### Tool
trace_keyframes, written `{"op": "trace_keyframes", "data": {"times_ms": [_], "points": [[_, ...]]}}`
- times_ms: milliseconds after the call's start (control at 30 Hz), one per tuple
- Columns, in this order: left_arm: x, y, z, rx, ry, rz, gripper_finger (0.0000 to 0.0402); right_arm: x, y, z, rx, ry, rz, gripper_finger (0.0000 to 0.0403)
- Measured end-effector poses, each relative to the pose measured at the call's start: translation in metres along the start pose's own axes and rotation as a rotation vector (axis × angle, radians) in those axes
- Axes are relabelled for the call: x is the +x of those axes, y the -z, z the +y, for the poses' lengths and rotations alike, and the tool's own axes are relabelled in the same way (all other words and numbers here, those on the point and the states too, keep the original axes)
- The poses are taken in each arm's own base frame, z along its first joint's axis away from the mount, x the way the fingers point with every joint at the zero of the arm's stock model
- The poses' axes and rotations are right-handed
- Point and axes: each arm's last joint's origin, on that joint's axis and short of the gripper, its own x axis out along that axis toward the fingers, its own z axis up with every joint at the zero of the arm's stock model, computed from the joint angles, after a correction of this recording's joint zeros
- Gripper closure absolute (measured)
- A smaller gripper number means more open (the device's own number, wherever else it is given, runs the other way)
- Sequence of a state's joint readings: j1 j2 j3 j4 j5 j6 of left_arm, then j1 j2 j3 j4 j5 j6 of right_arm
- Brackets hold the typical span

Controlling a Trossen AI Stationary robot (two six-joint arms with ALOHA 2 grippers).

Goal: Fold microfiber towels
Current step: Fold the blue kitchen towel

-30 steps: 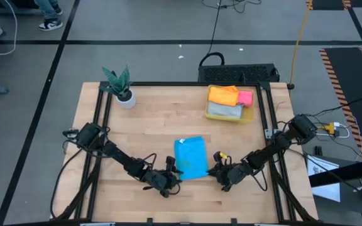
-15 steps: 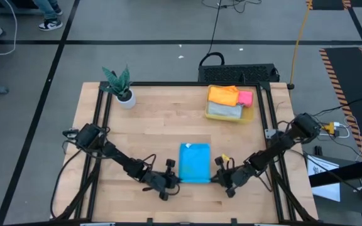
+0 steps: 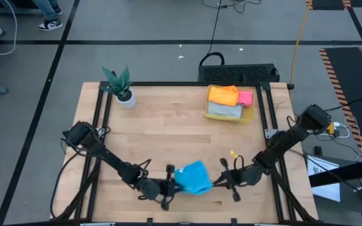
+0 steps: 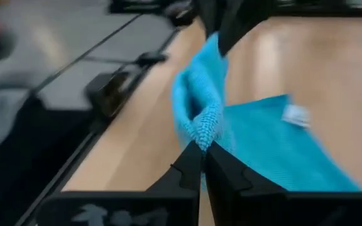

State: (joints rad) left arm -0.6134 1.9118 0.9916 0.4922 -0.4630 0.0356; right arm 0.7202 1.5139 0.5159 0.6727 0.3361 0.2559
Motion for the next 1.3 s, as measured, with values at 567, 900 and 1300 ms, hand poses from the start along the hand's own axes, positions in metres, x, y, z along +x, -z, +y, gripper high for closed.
{"op": "trace_keyframes", "data": {"times_ms": [567, 900, 1300], "points": [[-0.003, 0.007, 0.005, -0.291, -0.103, 0.087, 0.038, 0.005, -0.004, -0.053, 0.136, 0.283, 0.055, 0.0399], [-0.013, 0.011, 0.002, -0.389, -0.142, 0.163, 0.0374, 0.008, -0.011, -0.074, 0.131, 0.302, 0.023, 0.0399], [-0.02, 0.015, -0.005, -0.467, -0.159, 0.205, 0.0383, 0.017, -0.018, -0.09, 0.077, 0.321, -0.091, 0.0399]]}}
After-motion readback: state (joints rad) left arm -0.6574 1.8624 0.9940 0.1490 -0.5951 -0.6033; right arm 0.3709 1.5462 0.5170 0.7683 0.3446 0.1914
